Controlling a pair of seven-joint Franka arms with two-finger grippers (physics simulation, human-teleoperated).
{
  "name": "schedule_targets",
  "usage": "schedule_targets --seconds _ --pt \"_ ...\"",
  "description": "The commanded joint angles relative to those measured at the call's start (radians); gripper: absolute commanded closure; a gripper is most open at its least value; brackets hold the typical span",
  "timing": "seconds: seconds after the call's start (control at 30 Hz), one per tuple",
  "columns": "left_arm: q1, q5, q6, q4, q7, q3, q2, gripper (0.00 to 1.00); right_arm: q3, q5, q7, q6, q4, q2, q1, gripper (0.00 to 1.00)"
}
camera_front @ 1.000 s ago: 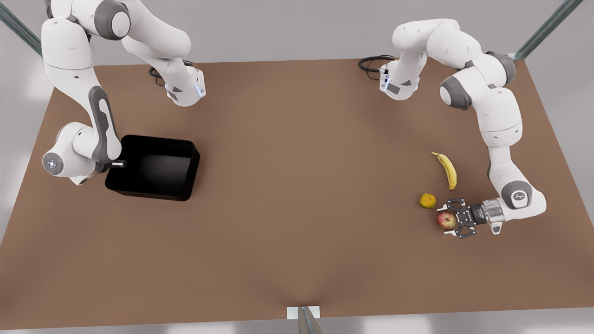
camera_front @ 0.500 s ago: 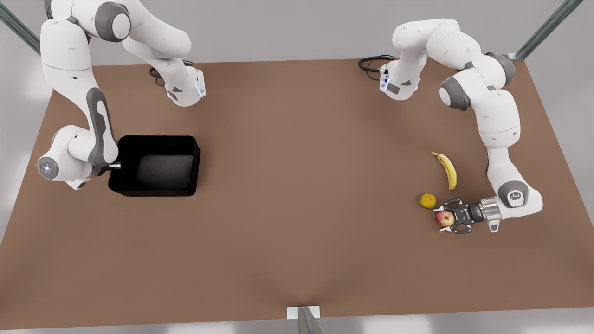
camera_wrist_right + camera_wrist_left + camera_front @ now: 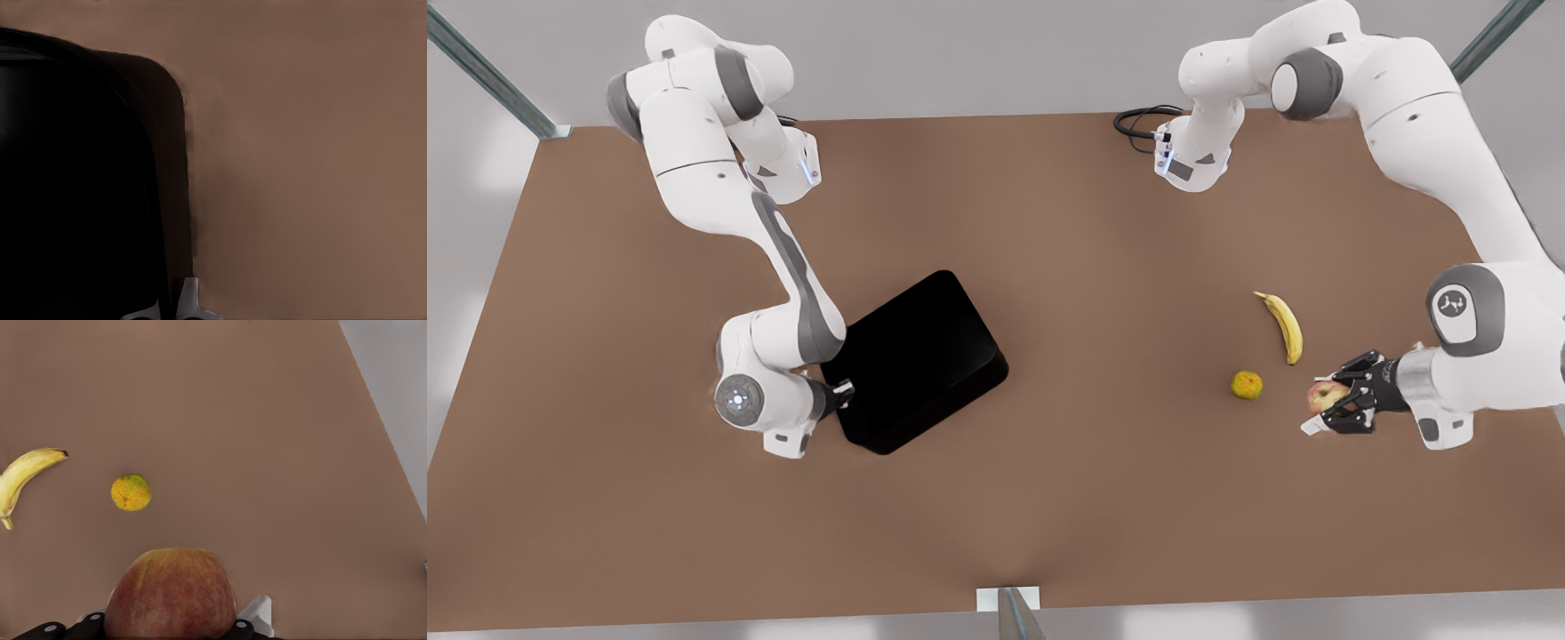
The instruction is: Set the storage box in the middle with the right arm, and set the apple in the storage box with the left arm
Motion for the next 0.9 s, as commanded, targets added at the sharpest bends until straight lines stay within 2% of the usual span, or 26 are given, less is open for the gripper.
schedule_targets --seconds 0.0,0.03,0.1,0.23,0.27,0.3,0.33,0.37,0.4,0.53,0.63,0.7,0.77,0.83,0.87 --pt "0.001 -0.087 0.032 -0.007 -0.002 -0.034 -0.006 0.74 0.003 -0.004 0.016 0.002 0.02 0.017 0.009 0.79" --pt "0.001 0.005 0.032 -0.011 -0.011 -0.13 -0.011 0.74 0.04 -0.004 0.07 0.014 0.06 0.048 0.018 0.79" --pt "0.0 0.093 0.033 -0.017 -0.022 -0.253 -0.008 0.74 0.071 -0.004 0.09 0.023 0.094 0.079 0.041 0.79" --pt "-0.022 0.165 0.093 -0.013 -0.204 -0.434 0.032 0.74 0.1 -0.004 0.093 0.166 0.103 0.148 0.067 0.79" --pt "-0.079 0.172 0.133 -0.011 -0.275 -0.434 0.036 0.74 0.1 -0.004 0.093 0.2 0.103 0.165 0.081 0.79" --pt "-0.119 0.172 0.144 -0.01 -0.31 -0.434 0.036 0.74 0.1 -0.002 0.093 0.224 0.104 0.172 0.086 0.61" --pt "-0.157 0.172 0.199 -0.011 -0.37 -0.431 0.035 0.74 0.1 -0.002 0.091 0.227 0.104 0.175 0.086 0.28" --pt "-0.19 0.171 0.208 -0.01 -0.396 -0.433 0.035 0.74 0.098 -0.002 0.091 0.229 0.104 0.175 0.086 0.07" --pt "-0.231 0.172 0.251 -0.014 -0.427 -0.43 0.04 0.74 0.098 -0.002 0.09 0.229 0.104 0.175 0.086 0.0" --pt "-0.312 0.171 0.346 -0.016 -0.507 -0.426 0.078 0.74 0.097 -0.002 0.088 0.207 0.126 0.168 0.081 0.0" --pt "-0.423 0.185 0.348 -0.028 -0.582 -0.426 0.099 0.74 0.095 -0.002 0.087 0.004 0.196 0.114 0.012 0.0" --pt "-0.466 0.194 0.374 -0.073 -0.596 -0.426 0.115 0.73 0.088 -0.002 0.09 -0.161 0.196 0.004 -0.067 0.0" --pt "-0.481 0.234 0.454 -0.113 -0.615 -0.425 0.147 0.73 -0.105 -0.019 0.098 -0.4 0.112 -0.196 -0.101 0.0" --pt "-0.489 0.281 0.471 -0.113 -0.622 -0.425 0.181 0.72 -0.125 -0.197 0.093 -0.52 0.046 -0.389 -0.164 0.0" --pt "-0.489 0.307 0.471 -0.113 -0.622 -0.423 0.19 0.62 -0.125 -0.205 0.093 -0.533 0.014 -0.444 -0.19 0.0"
